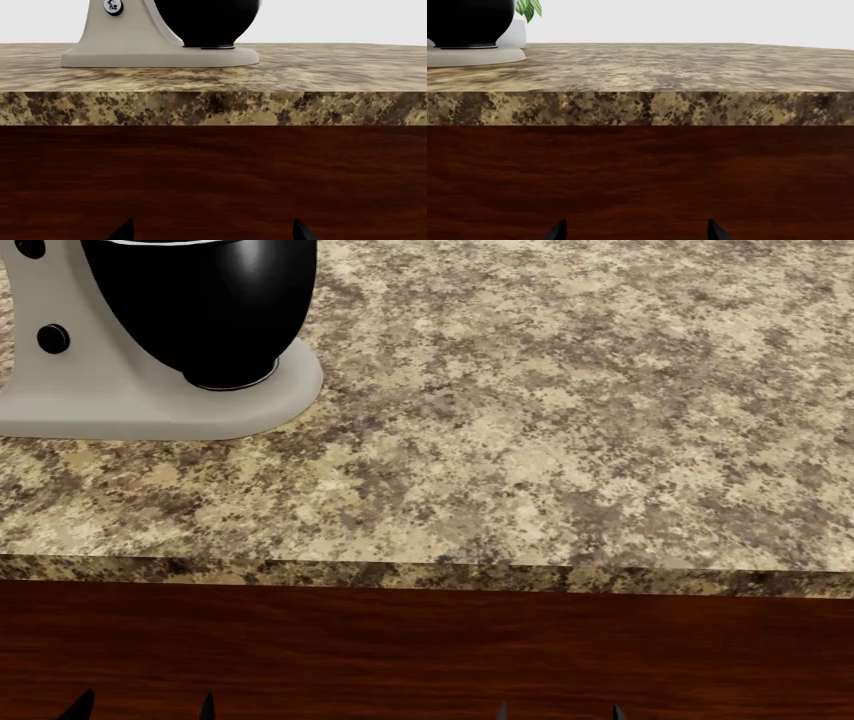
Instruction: Close the stand mixer head.
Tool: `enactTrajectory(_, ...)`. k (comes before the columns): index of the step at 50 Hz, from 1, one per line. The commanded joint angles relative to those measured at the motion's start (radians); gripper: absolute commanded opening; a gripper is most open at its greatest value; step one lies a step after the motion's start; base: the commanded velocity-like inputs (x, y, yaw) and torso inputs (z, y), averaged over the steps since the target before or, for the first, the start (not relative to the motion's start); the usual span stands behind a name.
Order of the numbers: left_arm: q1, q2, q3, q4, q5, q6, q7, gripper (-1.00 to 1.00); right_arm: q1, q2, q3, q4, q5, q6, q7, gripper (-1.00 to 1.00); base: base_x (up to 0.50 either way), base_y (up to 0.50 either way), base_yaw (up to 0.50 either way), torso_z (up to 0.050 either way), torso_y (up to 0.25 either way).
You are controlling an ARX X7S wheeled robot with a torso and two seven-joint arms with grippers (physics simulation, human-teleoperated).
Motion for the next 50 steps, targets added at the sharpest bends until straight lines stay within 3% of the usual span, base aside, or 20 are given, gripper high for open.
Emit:
enactTrajectory(1,0.001,-0.013,0.015,0.002,-0.013,-0.002,-0.015,1.00,0.001,0.060,-0.073,-0.001,0.060,-0.003,0.073,1.00,0.00,0.00,0.00,0.000,0.000)
enactTrajectory(21,0.002,-0.053,0.060,0.044,-0.074,-0.019,-0.087,1.00,-0.002,0.087,-0.101,-0.019,0.087,0.005,0.100,1.00,0.00,0.00,0.00,0.000,0.000)
enactTrajectory(35,0.005,-0.075,0.076,0.039,-0.142,0.016,-0.072,1.00,0.002,0.103,-0.118,-0.010,0.100,-0.007,0.119,1.00,0.00,0.00,0.00,0.000,0.000)
enactTrajectory(50,0.002,-0.097,0.101,0.024,-0.128,0.039,-0.100,1.00,0.004,0.118,-0.134,-0.012,0.112,-0.007,0.136,1.00,0.00,0.00,0.00,0.048,0.000)
